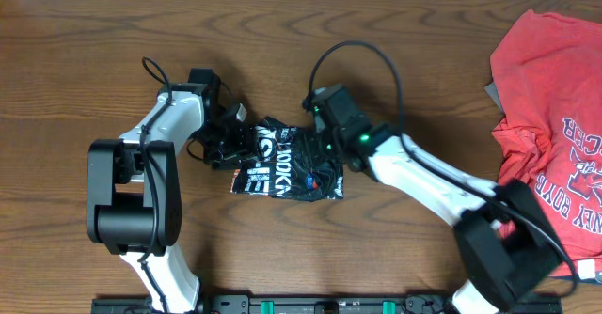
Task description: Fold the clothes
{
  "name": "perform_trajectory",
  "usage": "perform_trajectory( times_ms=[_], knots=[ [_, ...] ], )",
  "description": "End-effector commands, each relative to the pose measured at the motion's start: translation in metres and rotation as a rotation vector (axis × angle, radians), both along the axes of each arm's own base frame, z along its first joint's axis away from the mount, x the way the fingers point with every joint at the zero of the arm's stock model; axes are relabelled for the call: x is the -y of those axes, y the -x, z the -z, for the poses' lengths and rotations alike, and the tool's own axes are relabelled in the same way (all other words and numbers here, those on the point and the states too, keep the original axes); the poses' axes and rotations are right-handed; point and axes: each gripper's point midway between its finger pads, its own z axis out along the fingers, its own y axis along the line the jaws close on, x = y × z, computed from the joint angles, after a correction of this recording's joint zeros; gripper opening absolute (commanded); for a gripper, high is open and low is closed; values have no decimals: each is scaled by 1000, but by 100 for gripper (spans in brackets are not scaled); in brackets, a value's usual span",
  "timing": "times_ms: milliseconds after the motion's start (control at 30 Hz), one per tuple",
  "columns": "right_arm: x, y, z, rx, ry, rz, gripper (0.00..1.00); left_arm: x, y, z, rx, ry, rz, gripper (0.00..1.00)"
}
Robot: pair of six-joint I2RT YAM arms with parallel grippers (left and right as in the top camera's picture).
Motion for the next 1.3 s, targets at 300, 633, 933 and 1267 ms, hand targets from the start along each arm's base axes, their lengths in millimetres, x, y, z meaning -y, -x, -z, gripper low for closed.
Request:
perform_trajectory(
  times_ms=[300, 633, 933, 1267],
  knots=[
    [67, -27, 16, 33, 217, 315, 8, -3, 12, 10, -37, -18, 18, 63],
    [115, -40, 14, -4, 249, 426, 39, -3, 12, 10, -37, -18, 18, 63],
    [21, -5, -70, 21, -169, -31, 40, -3, 12, 10, -36, -18, 18, 63],
    [2, 46, -13, -104, 27, -129, 43, -3, 12, 10, -37, -18, 18, 63]
  ],
)
